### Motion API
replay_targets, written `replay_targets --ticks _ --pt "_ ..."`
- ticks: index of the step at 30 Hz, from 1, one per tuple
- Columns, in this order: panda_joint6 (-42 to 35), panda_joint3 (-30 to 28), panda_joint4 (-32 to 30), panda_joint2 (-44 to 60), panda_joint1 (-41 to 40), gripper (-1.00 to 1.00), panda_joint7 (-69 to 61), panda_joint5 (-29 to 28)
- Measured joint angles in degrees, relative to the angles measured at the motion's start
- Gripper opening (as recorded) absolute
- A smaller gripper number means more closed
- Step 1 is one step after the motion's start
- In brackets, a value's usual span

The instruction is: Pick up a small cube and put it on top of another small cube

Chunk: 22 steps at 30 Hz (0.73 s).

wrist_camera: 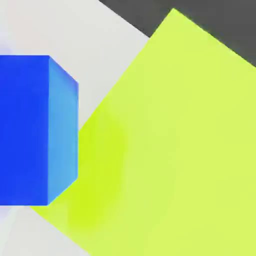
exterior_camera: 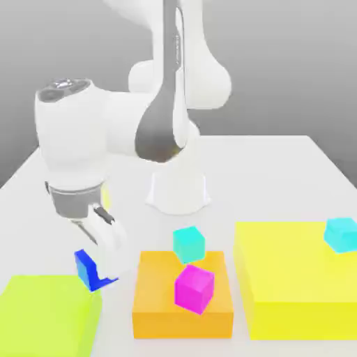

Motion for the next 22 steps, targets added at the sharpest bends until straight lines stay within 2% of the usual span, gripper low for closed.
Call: replay_targets --ticks 8,13,18,19,22 --pt "-7.62 9.59 1.49 -6.35 19.49 -1.00 -2.76 0.01" --pt "-12.39 18.32 2.43 -9.91 28.65 -1.00 -4.58 0.22" --pt "-5.40 21.01 0.69 -4.03 30.51 -1.00 -2.03 -3.77" --pt "-3.61 21.04 0.25 -2.58 30.60 1.00 -1.41 -4.60" --pt "-3.61 21.04 0.25 -2.58 30.60 1.00 -1.41 -4.60"
